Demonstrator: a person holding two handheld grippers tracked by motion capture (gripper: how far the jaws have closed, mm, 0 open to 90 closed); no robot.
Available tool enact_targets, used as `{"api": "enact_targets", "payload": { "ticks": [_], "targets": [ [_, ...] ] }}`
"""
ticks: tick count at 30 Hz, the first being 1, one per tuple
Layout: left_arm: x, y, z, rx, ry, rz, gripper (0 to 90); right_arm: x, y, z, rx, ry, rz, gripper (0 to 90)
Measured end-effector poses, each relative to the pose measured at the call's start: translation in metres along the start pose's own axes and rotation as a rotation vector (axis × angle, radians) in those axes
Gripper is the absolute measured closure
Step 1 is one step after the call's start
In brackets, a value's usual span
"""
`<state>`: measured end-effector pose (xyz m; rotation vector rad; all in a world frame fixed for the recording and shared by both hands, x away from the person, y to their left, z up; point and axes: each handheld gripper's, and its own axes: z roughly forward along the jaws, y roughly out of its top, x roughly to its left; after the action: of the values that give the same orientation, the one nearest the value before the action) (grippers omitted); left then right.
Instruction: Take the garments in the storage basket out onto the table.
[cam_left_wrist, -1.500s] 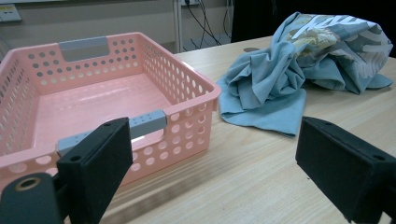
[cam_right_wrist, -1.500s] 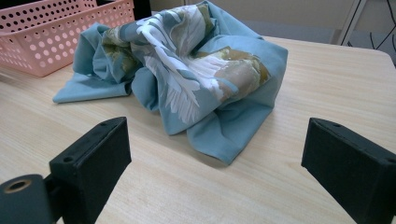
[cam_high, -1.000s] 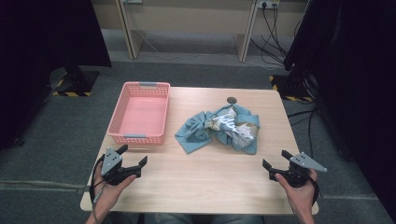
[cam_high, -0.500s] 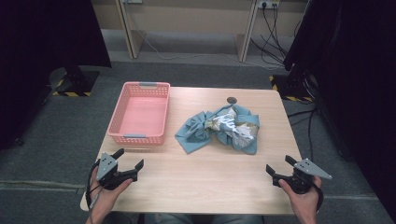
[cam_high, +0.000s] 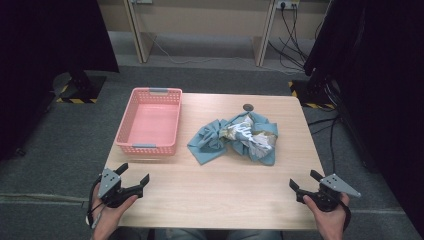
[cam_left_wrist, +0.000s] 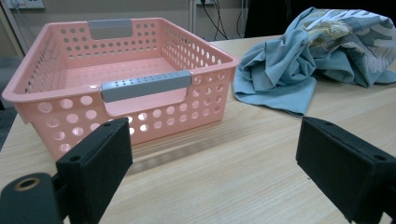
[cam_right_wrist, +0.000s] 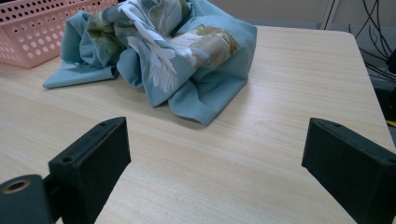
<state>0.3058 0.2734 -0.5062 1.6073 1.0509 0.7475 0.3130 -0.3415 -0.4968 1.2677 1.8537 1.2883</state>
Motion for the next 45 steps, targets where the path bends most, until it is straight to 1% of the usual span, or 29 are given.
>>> {"api": "enact_targets", "payload": {
  "ticks": [6, 11, 15, 21, 25, 37, 45],
  "targets": [
    [0.002, -0.002, -0.002, 0.002, 0.009, 0.001, 10.3, -0.002, -0.004, -0.003, 0.000, -0.008, 0.007, 7.7],
    [0.004, -0.005, -0.005, -0.001, 0.014, -0.008, 10.3, -0.004, -0.007, -0.006, -0.001, -0.017, 0.008, 7.7],
    [0.006, -0.008, -0.007, 0.003, 0.026, -0.005, 10.3, -0.006, -0.009, -0.008, -0.003, -0.021, 0.015, 7.7],
    [0.009, -0.013, -0.009, 0.007, 0.033, -0.018, 10.3, -0.007, -0.015, -0.008, 0.008, -0.027, 0.023, 7.7],
    [0.010, -0.014, -0.010, 0.005, 0.038, -0.016, 10.3, -0.008, -0.018, -0.008, 0.005, -0.032, 0.025, 7.6],
    [0.014, -0.014, -0.010, -0.002, 0.050, -0.018, 10.3, -0.013, -0.024, -0.011, -0.001, -0.052, 0.035, 7.6],
    [0.016, -0.017, -0.007, 0.003, 0.053, -0.020, 10.3, -0.014, -0.029, -0.008, 0.005, -0.061, 0.038, 7.3]
  ]
}}
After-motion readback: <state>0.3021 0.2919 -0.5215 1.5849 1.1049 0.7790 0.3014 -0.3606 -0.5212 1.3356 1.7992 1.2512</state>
